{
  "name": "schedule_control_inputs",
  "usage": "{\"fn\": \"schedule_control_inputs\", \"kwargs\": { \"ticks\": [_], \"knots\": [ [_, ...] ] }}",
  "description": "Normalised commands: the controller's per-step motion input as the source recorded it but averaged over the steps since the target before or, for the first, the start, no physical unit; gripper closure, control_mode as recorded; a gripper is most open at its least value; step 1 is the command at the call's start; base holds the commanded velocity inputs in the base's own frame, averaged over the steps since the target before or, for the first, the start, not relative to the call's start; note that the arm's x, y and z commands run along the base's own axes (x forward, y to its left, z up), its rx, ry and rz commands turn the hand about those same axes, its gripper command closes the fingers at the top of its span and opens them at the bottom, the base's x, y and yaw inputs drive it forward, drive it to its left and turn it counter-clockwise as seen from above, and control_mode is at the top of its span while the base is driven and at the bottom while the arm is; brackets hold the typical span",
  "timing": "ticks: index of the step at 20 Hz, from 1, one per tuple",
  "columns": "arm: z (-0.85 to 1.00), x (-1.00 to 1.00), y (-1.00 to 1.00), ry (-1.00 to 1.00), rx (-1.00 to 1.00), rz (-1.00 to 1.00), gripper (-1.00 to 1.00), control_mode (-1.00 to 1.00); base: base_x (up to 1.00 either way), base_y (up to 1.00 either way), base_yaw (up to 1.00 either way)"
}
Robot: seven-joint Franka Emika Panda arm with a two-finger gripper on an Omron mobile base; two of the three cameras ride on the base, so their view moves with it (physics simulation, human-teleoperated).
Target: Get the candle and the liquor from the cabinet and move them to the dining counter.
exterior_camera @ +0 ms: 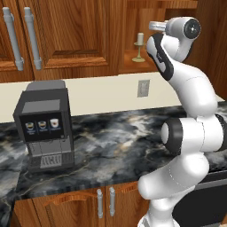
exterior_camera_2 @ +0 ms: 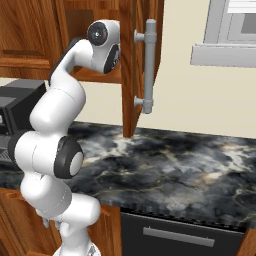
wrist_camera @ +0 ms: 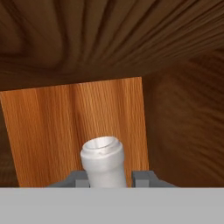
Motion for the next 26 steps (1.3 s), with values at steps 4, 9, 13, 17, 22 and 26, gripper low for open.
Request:
{"fn": "schedule_control_inputs", "kwargs": {
  "ticks": [4,9,13,17,22,26],
  "knots": [
    [0.0,-0.11,0.0,0.0,0.0,0.0,1.0,-1.0,0.0,0.0,0.0],
    [0.05,-0.47,0.0,0.0,0.0,0.0,1.0,-1.0,0.0,0.0,0.0],
    [0.0,-0.73,0.0,0.0,0.0,0.0,1.0,-1.0,0.0,0.0,0.0],
    [0.0,-0.81,0.0,0.0,0.0,0.0,1.0,-1.0,0.0,0.0,0.0],
    [0.0,-0.78,0.0,0.0,0.0,0.0,1.0,-1.0,0.0,0.0,0.0],
    [0.0,-0.77,0.01,0.0,0.0,0.0,1.0,-1.0,0.0,0.0,0.0]
  ]
}}
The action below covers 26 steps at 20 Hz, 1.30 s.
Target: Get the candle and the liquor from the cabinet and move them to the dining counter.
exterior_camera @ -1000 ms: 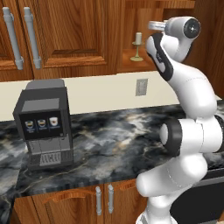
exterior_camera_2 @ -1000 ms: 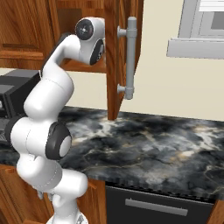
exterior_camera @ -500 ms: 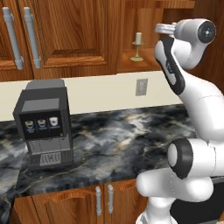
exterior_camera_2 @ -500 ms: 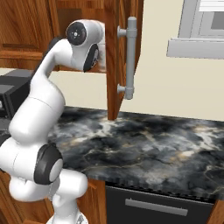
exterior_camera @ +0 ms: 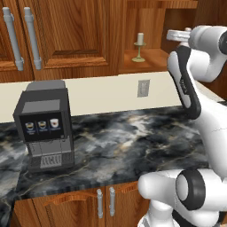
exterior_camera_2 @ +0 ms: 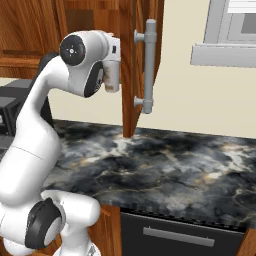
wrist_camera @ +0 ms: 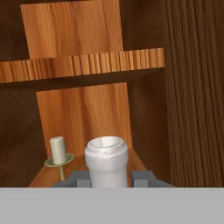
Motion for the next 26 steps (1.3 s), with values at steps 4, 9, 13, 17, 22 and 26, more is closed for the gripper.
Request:
{"fn": "schedule_control_inputs", "kwargs": {
  "ticks": [4,9,13,17,22,26],
  "knots": [
    [0.0,-0.69,0.05,0.0,0.0,0.0,1.0,-1.0,0.0,0.0,0.0],
    [0.01,-0.75,0.16,0.0,0.0,0.01,1.0,-1.0,0.0,0.0,0.0],
    [0.0,-0.54,0.41,0.01,0.0,0.02,1.0,-1.0,0.0,0.0,0.0],
    [0.0,-0.38,0.5,0.05,0.0,0.04,1.0,-1.0,0.0,0.0,0.0],
    [0.0,-0.51,0.33,0.09,0.0,0.04,1.0,-1.0,0.0,0.0,0.0],
    [0.0,-0.5,0.09,0.12,0.0,0.01,1.0,-1.0,0.0,0.0,0.0]
  ]
}}
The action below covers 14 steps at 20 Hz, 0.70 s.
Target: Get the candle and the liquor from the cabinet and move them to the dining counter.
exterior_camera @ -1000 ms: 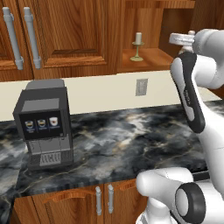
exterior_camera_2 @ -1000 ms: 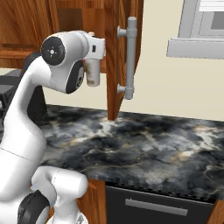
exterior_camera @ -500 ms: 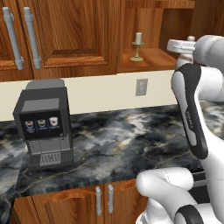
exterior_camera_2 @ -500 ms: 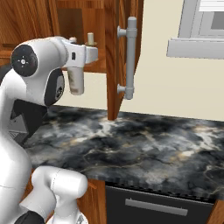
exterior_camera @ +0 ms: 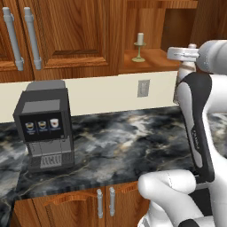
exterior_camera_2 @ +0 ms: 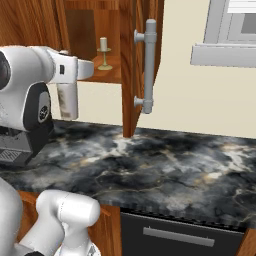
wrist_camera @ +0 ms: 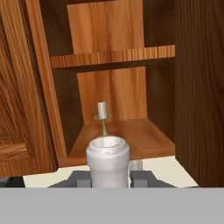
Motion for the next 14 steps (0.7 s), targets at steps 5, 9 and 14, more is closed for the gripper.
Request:
{"fn": "schedule_control_inputs", "kwargs": {
  "ticks": [5,9,14],
  "knots": [
    [0.0,-0.4,0.0,0.09,0.0,0.03,1.0,-1.0,0.0,0.0,0.0],
    [-0.06,-0.34,0.0,0.07,-0.02,0.06,1.0,-1.0,0.0,0.0,0.0],
    [-0.12,-0.25,0.0,0.03,-0.02,0.04,1.0,-1.0,0.0,0.0,0.0]
  ]
}}
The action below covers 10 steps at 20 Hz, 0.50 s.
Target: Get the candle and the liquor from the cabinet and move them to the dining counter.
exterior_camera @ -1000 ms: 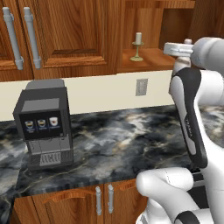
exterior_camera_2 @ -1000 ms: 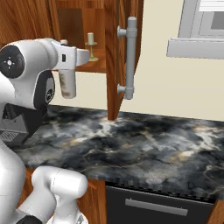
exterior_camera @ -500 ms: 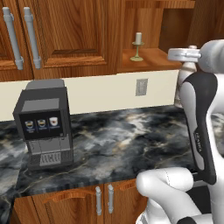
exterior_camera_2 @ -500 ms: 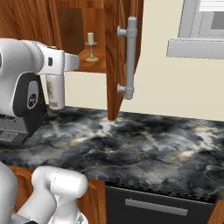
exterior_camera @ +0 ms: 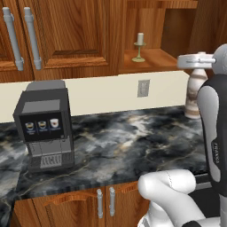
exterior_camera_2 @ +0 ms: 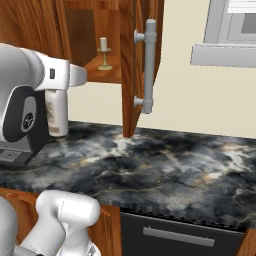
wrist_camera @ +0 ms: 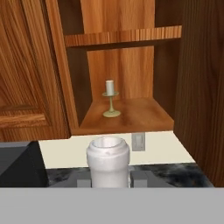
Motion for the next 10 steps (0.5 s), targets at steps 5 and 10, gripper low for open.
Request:
{"fn": "schedule_control_inputs", "kwargs": {
  "ticks": [5,10],
  "knots": [
    [-0.1,-0.09,0.02,0.0,-0.03,0.01,1.0,-1.0,0.0,0.0,0.0],
    [-0.01,0.0,0.0,0.0,0.0,0.0,1.0,-1.0,0.0,0.0,0.0]
  ]
}}
